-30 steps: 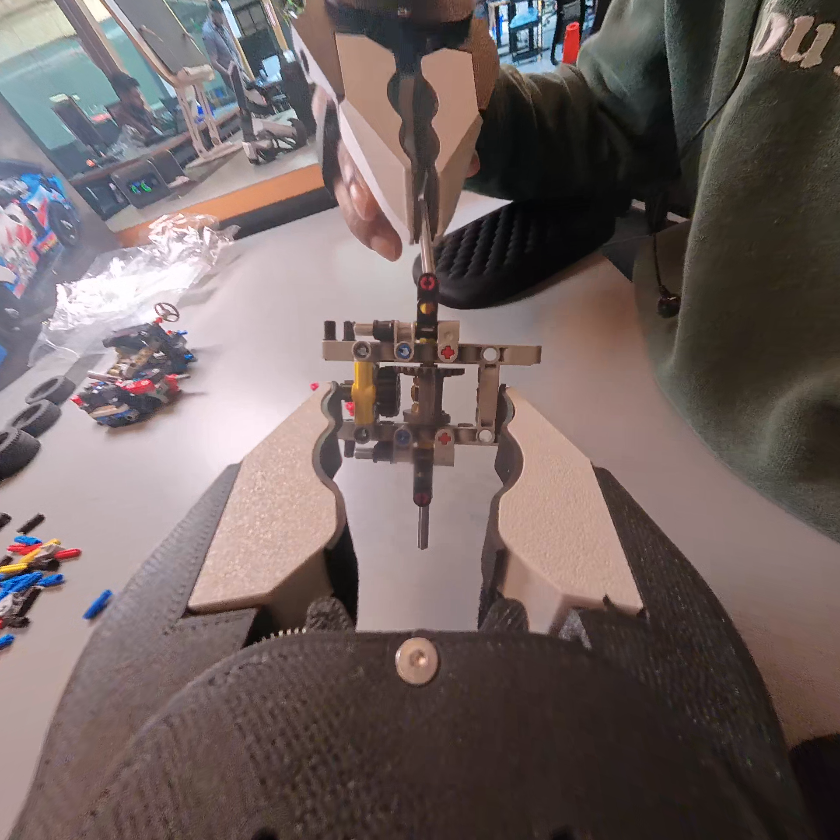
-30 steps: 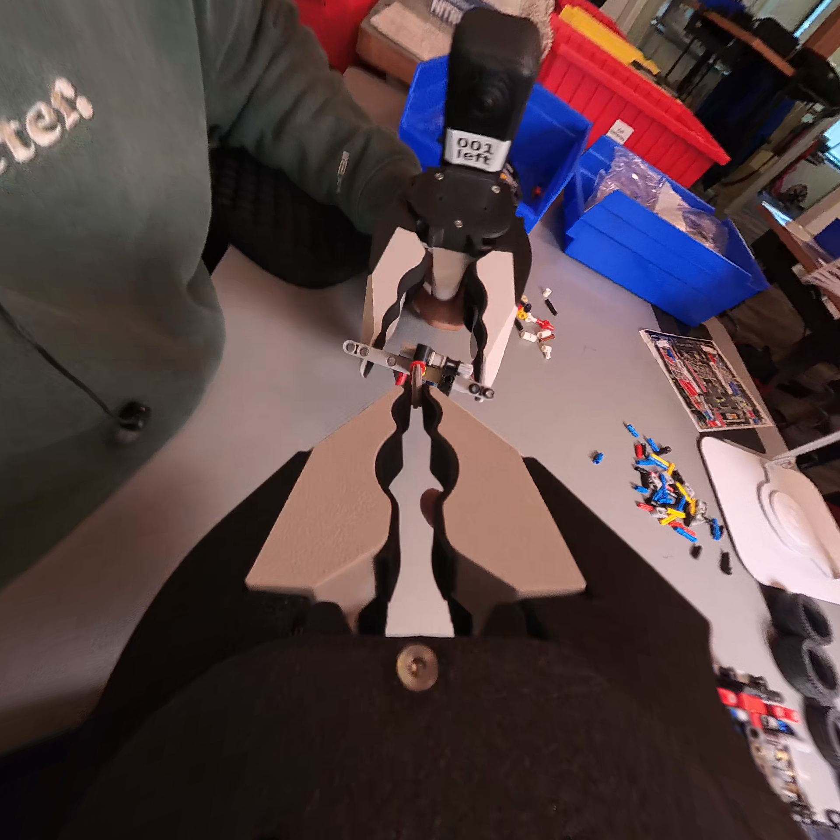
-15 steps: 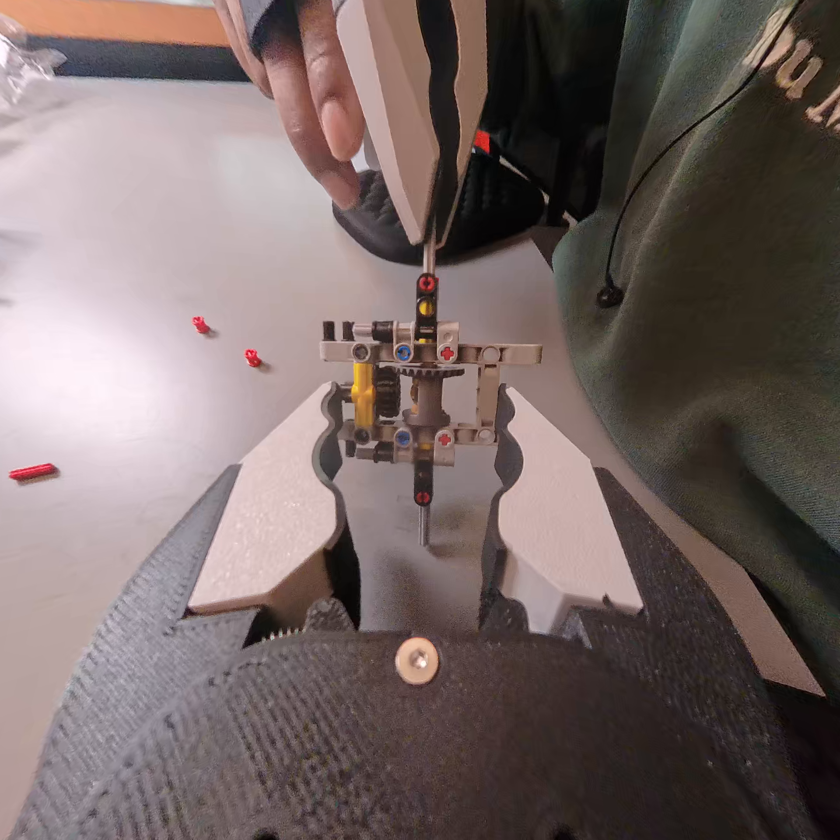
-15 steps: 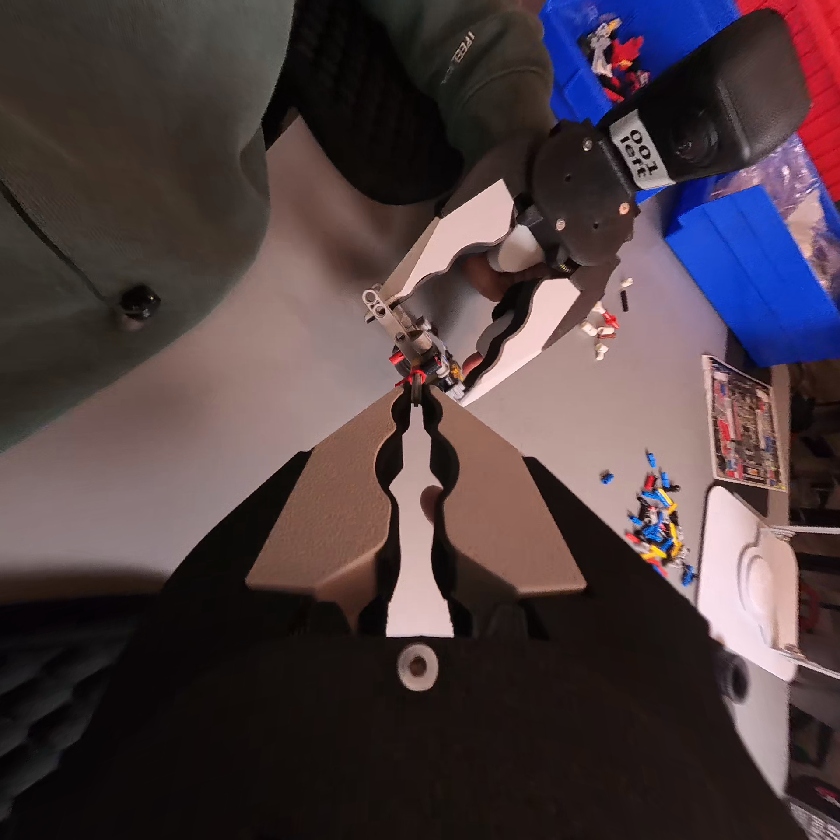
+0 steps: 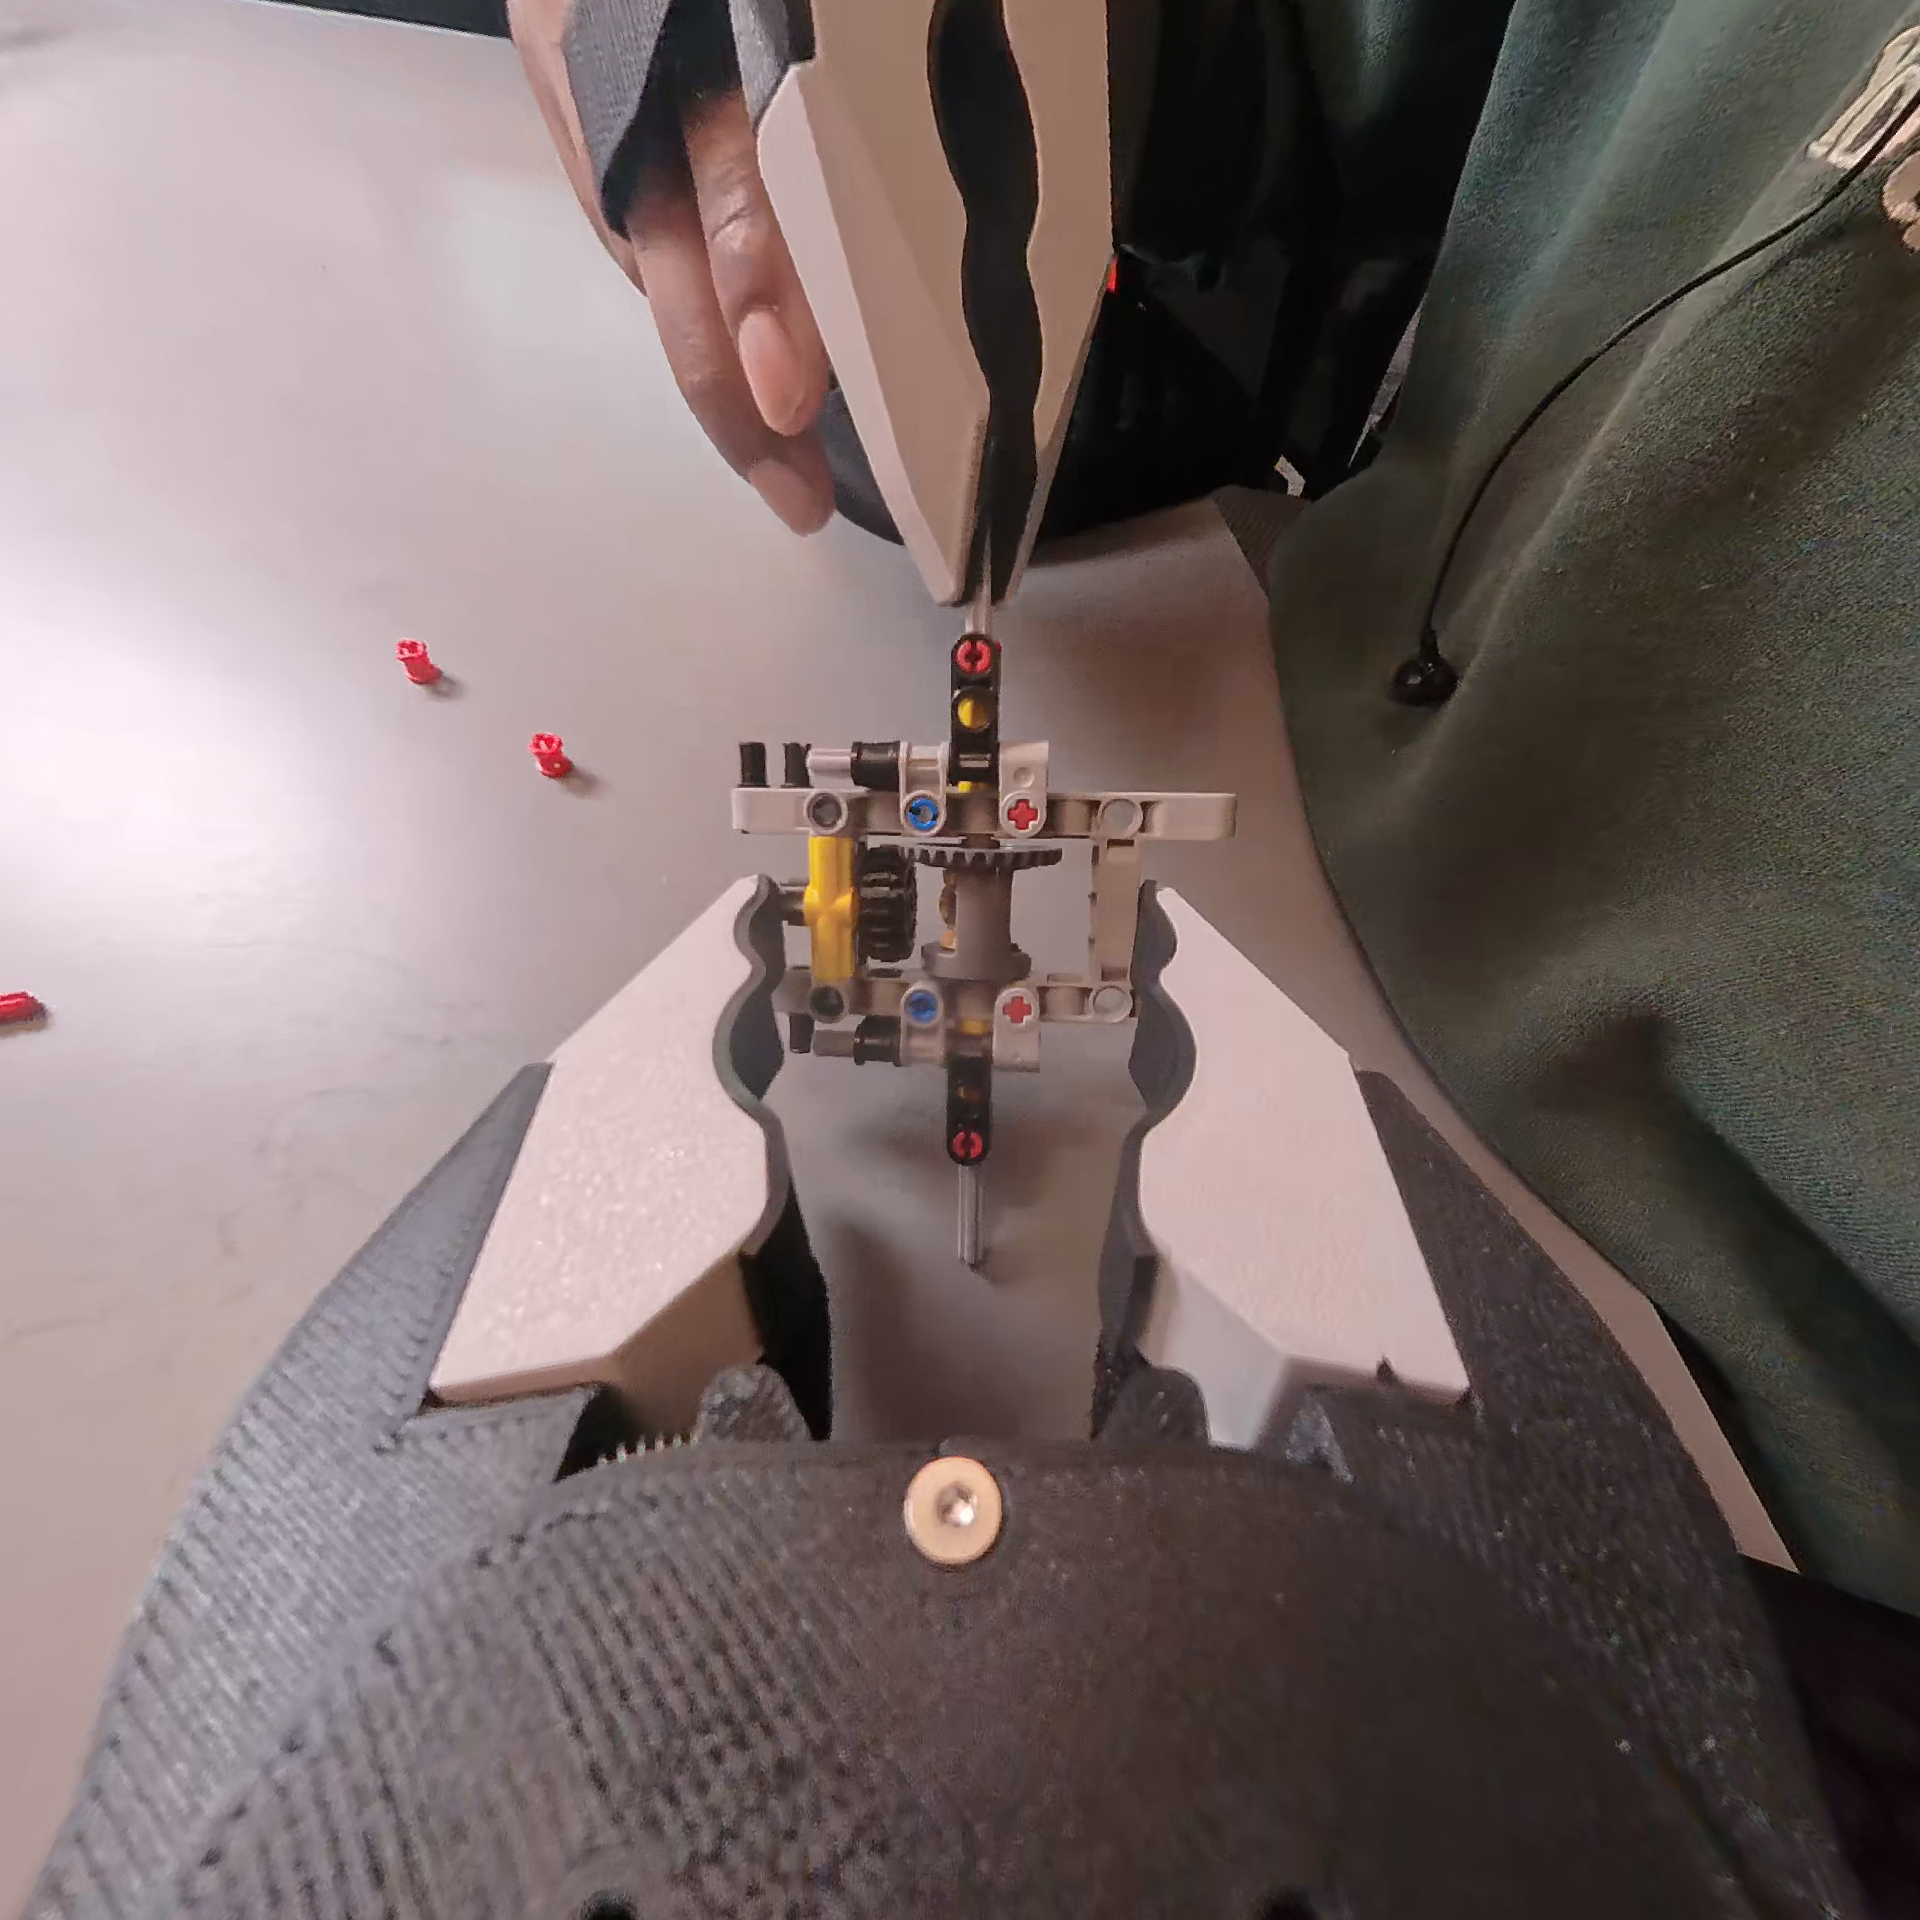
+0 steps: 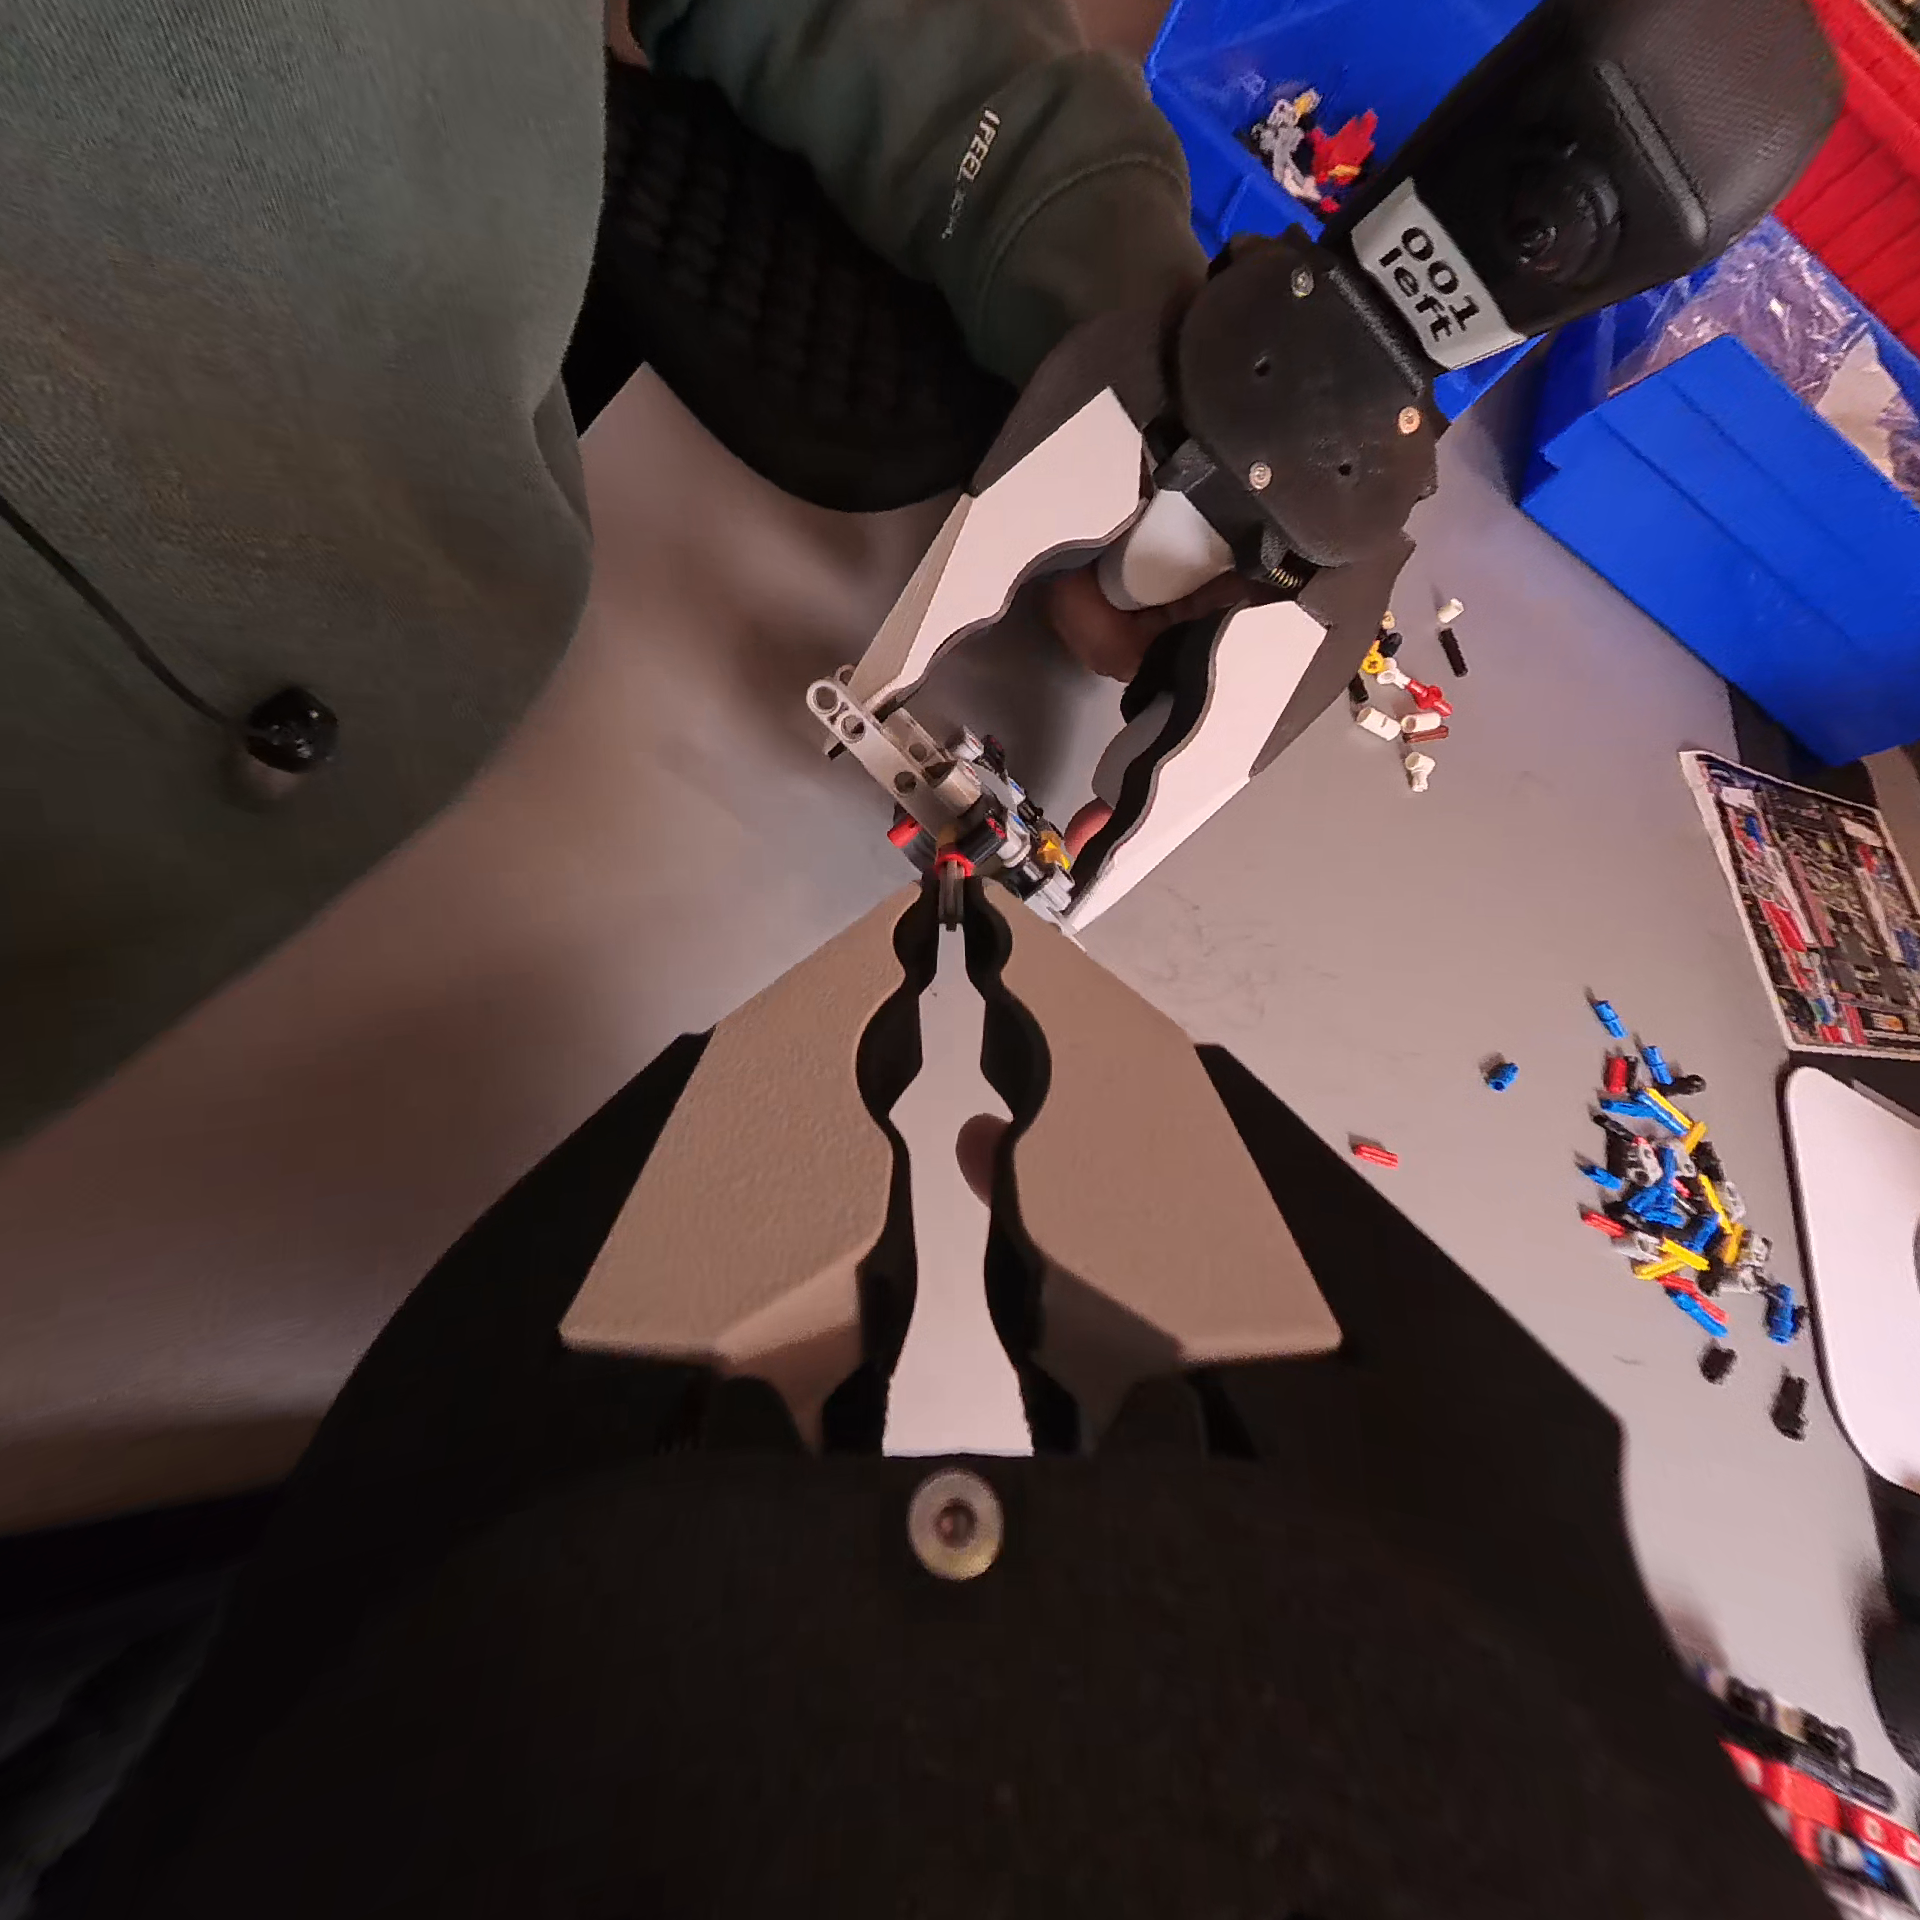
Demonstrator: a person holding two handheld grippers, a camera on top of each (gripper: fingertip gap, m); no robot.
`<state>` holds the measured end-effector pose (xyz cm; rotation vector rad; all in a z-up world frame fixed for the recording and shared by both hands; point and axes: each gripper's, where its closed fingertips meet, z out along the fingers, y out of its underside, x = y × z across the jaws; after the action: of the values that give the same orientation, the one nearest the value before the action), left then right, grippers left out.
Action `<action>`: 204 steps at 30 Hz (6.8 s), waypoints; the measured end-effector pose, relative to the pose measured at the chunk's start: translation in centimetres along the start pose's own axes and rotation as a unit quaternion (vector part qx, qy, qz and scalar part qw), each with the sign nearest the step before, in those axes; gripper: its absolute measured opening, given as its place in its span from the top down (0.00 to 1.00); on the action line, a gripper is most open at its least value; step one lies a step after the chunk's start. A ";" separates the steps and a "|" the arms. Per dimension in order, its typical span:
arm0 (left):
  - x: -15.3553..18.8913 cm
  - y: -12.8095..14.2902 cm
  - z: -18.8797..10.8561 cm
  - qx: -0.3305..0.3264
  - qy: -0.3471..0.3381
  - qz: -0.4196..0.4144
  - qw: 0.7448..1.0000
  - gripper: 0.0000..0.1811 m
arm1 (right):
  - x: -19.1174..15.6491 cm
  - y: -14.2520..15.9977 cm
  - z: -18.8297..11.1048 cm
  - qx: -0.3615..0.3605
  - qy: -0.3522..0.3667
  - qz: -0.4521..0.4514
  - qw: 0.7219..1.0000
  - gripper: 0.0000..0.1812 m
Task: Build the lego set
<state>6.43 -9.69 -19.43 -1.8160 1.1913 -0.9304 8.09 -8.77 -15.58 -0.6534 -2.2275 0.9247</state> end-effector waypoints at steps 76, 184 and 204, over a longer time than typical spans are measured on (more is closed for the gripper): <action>-0.4 1.6 -0.2 -0.057 -0.009 -0.037 0.998 0.63 | -0.6 2.2 1.0 0.031 0.041 0.108 0.993 0.99; -5.8 -7.7 -3.6 0.174 -0.324 0.102 0.924 0.94 | 8.2 -1.6 -2.2 0.402 0.029 0.527 0.748 0.97; -5.4 -8.3 -4.4 0.185 -0.334 0.113 0.918 0.91 | 8.5 -1.6 -3.0 0.430 0.003 0.561 0.707 0.98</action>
<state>4.20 -3.23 -10.99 -1.4642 0.7064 -0.3158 4.14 -2.99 -9.67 -1.4908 -0.8894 2.2853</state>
